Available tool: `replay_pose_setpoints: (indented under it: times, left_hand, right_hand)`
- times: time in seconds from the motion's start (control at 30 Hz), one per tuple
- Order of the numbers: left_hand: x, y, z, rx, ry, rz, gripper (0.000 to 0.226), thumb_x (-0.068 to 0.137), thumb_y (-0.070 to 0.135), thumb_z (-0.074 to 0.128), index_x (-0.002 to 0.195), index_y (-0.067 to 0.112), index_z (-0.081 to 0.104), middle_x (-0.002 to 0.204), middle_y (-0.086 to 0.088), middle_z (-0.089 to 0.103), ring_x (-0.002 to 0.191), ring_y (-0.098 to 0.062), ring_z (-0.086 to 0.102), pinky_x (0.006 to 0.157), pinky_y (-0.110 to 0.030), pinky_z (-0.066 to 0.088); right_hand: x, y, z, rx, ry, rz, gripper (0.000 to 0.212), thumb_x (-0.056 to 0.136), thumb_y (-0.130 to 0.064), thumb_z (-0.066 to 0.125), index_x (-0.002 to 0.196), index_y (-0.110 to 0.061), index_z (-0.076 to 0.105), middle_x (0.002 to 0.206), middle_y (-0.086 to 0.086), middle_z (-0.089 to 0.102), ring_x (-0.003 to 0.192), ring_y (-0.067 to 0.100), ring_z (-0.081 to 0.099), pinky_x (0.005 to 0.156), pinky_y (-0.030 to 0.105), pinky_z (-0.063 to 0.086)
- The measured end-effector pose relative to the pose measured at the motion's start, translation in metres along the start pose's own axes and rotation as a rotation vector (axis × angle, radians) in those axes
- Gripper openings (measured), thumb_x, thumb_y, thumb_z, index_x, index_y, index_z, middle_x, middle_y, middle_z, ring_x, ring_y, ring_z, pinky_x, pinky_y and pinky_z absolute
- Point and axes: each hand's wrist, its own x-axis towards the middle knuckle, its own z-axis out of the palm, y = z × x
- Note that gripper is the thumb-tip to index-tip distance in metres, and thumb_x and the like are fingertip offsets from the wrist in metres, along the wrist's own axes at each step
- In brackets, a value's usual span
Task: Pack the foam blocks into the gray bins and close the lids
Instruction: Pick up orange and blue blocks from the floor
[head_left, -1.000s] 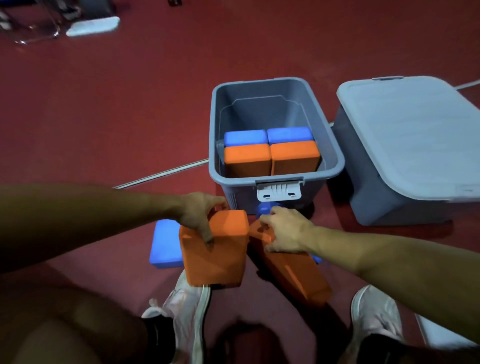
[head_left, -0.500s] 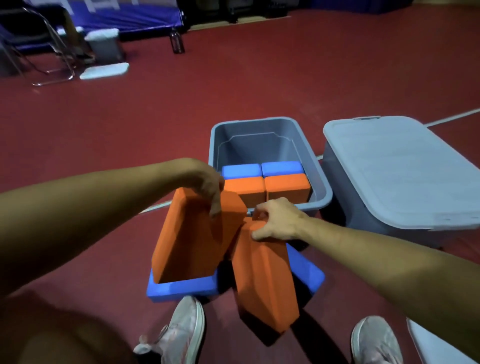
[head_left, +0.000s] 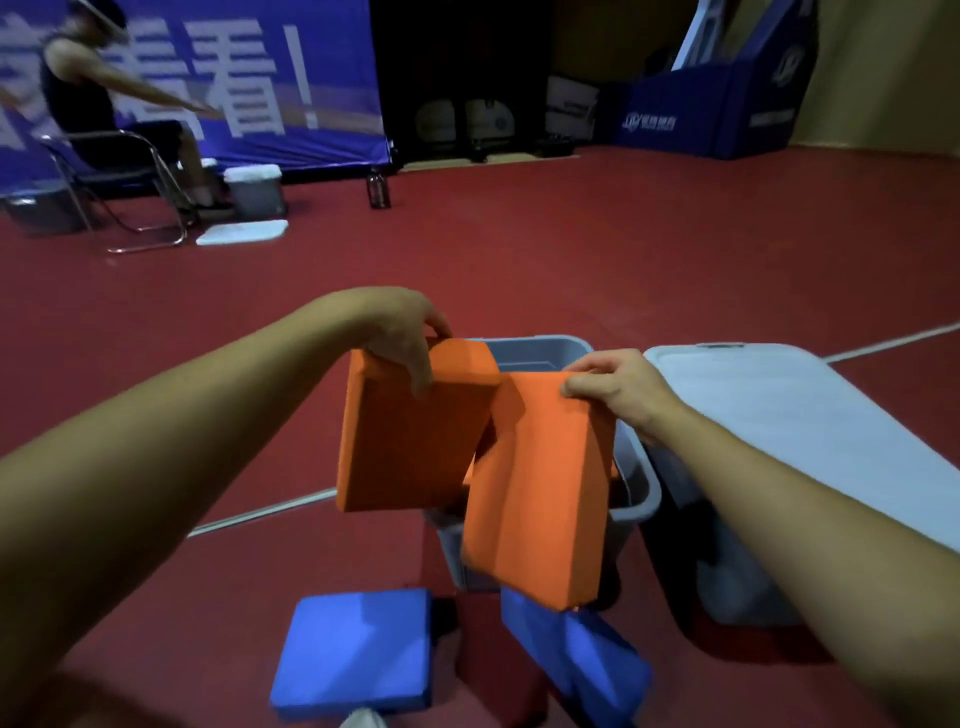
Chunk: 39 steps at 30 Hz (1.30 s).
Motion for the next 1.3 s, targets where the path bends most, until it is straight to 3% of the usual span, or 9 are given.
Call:
replay_pose_setpoints:
  times: [0.13,0.27,0.4,0.63,0.83,0.97,1.17,1.3]
  left_hand:
    - [0.0,-0.003,-0.012,-0.039,0.175,0.044,0.092,0.054,0.028,0.089,0.138,0.036,0.052,0.138,0.0,0.054,0.12,-0.025,0.052,0.093,-0.035,0.048]
    - [0.015,0.0,-0.007,-0.049,0.357,0.106,0.088,0.056,0.028,0.089,0.137,0.03,0.056,0.129,-0.007,0.059,0.115,-0.028,0.055,0.088,-0.03,0.043]
    - [0.039,-0.003,0.002,-0.133,0.514,0.102,0.089,0.05,0.027,0.089,0.133,0.03,0.059,0.123,-0.005,0.059,0.109,-0.029,0.056,0.09,-0.035,0.047]
    - [0.101,-0.007,0.04,-0.347,0.675,0.113,0.079,0.06,0.015,0.071,0.136,0.028,0.055,0.124,-0.002,0.053,0.112,-0.027,0.049,0.091,-0.035,0.043]
    - [0.178,-0.012,0.084,-0.457,0.597,0.091,0.085,0.059,0.017,0.08,0.138,0.028,0.051,0.13,-0.003,0.052,0.117,-0.027,0.047,0.096,-0.035,0.04]
    - [0.226,-0.016,0.112,-0.456,0.61,0.086,0.08,0.062,0.009,0.072,0.138,0.024,0.054,0.13,-0.007,0.054,0.115,-0.031,0.049,0.096,-0.032,0.036]
    - [0.259,-0.032,0.13,-0.463,0.601,0.032,0.082,0.064,0.006,0.072,0.141,0.025,0.05,0.134,-0.006,0.051,0.119,-0.029,0.045,0.095,-0.027,0.03]
    - [0.277,-0.041,0.142,-0.452,0.506,0.006,0.085,0.065,0.01,0.08,0.143,0.026,0.049,0.137,-0.005,0.05,0.122,-0.028,0.044,0.095,-0.028,0.03]
  right_hand:
    - [0.011,-0.011,-0.02,0.014,0.224,-0.059,0.02,0.063,-0.032,0.081,0.082,-0.027,0.077,0.07,-0.013,0.067,0.068,0.007,0.06,0.061,0.025,0.045]
    - [0.02,-0.019,-0.024,-0.124,0.421,-0.162,0.044,0.057,-0.042,0.076,0.098,-0.028,0.076,0.087,-0.009,0.071,0.084,0.008,0.062,0.077,0.02,0.045]
    - [0.036,-0.02,-0.022,-0.184,0.498,-0.269,0.054,0.056,-0.043,0.071,0.106,-0.024,0.075,0.104,-0.005,0.072,0.096,0.011,0.064,0.085,0.018,0.044]
    - [0.087,0.018,-0.02,-0.192,0.403,-0.336,0.05,0.056,-0.035,0.075,0.106,-0.025,0.076,0.122,-0.002,0.067,0.111,0.009,0.06,0.1,0.018,0.039]
    - [0.145,0.086,-0.011,-0.114,0.342,-0.35,0.043,0.059,-0.028,0.079,0.101,-0.029,0.073,0.122,-0.002,0.065,0.113,0.008,0.06,0.102,0.032,0.045]
    - [0.191,0.122,0.0,-0.087,0.307,-0.347,0.038,0.06,-0.028,0.08,0.097,-0.03,0.073,0.123,-0.001,0.064,0.115,0.01,0.06,0.099,0.041,0.047]
    - [0.243,0.137,0.013,-0.018,0.245,-0.4,0.04,0.061,-0.022,0.081,0.1,-0.023,0.073,0.124,0.0,0.063,0.117,0.011,0.059,0.098,0.038,0.048]
    - [0.261,0.167,0.027,0.002,0.116,-0.425,0.048,0.058,-0.016,0.08,0.103,-0.03,0.07,0.124,0.006,0.062,0.117,0.016,0.059,0.101,0.042,0.046]
